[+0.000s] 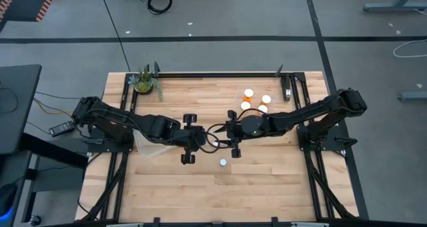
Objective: Pick and place medicine bottles into bin by pill shape (circle, oval)
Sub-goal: Adjust the small orange pill bottle in the left transparent bin
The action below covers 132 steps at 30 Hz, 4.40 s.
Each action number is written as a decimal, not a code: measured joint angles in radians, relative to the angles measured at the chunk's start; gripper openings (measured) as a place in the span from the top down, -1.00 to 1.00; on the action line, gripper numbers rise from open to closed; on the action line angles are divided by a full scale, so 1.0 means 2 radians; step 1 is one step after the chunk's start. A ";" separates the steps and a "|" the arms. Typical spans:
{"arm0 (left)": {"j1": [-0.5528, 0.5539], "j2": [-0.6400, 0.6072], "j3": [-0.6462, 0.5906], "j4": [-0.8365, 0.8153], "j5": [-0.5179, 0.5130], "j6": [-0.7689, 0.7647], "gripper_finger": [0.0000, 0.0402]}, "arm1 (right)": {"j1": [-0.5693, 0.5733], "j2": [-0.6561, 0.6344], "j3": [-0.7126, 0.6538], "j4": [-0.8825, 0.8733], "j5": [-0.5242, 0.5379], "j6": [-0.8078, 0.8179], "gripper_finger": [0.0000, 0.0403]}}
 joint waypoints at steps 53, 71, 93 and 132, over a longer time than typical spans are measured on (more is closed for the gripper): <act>0.077 -0.220 -0.325 -0.075 0.009 -0.267 0.33 | 0.043 -0.059 -0.001 -0.146 0.025 0.058 0.13; 0.134 -0.245 -0.401 -0.003 0.063 -0.323 0.33 | 0.043 -0.059 -0.001 -0.140 0.025 0.056 0.13; 0.093 -0.247 -0.406 0.100 -0.017 -0.235 0.33 | 0.046 -0.059 -0.001 -0.141 0.025 0.063 0.13; -0.100 -0.230 -0.519 0.169 -0.291 -0.457 0.32 | 0.056 -0.059 -0.001 -0.128 0.029 0.059 0.13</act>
